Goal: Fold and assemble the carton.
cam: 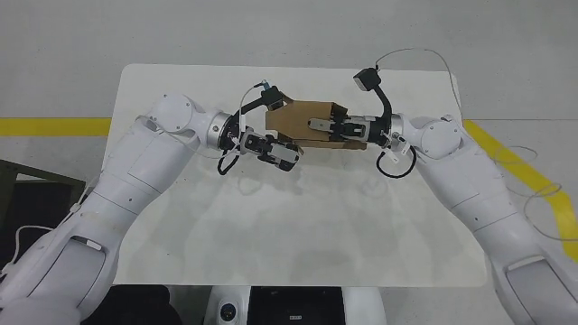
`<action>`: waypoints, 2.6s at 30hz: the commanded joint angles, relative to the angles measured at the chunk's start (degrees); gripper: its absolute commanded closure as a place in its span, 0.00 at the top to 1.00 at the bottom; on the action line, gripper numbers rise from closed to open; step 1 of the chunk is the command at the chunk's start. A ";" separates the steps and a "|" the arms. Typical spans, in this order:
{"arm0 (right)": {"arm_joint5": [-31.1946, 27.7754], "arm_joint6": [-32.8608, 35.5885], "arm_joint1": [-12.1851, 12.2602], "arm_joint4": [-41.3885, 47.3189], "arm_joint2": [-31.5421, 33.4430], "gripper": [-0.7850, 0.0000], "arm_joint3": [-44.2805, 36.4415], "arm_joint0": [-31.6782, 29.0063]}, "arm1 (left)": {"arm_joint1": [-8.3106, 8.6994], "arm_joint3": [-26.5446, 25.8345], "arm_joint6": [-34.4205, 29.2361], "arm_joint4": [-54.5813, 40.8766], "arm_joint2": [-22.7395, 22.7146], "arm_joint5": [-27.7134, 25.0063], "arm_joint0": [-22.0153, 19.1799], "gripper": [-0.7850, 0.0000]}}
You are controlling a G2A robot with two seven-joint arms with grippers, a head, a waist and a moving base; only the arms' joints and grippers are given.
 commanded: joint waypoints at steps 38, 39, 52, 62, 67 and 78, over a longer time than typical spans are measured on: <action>4.92 14.53 3.11 3.03 9.38 0.00 -1.99 -4.20 | 2.92 2.85 0.22 6.27 -5.98 -0.23 -0.08 1.00; 5.36 14.97 3.37 3.15 9.59 0.00 -2.63 -4.49 | 3.11 3.07 0.38 6.89 -6.23 -0.38 0.00 1.00; 6.53 16.15 5.57 5.98 9.57 0.00 -8.16 -6.68 | 3.13 6.35 3.81 16.75 -4.44 -2.91 -0.48 1.00; 5.03 14.65 5.83 8.16 6.76 0.00 -9.35 -6.30 | 1.26 7.97 8.42 23.36 -0.45 -3.67 -3.16 1.00; 4.54 14.16 6.18 8.84 6.11 0.00 -9.71 -6.04 | 0.55 8.93 10.89 24.24 0.33 -3.86 -3.67 1.00; 3.80 13.42 7.07 10.35 4.82 0.00 -10.63 -5.83 | -1.06 9.09 10.82 23.99 2.33 -3.90 -5.08 1.00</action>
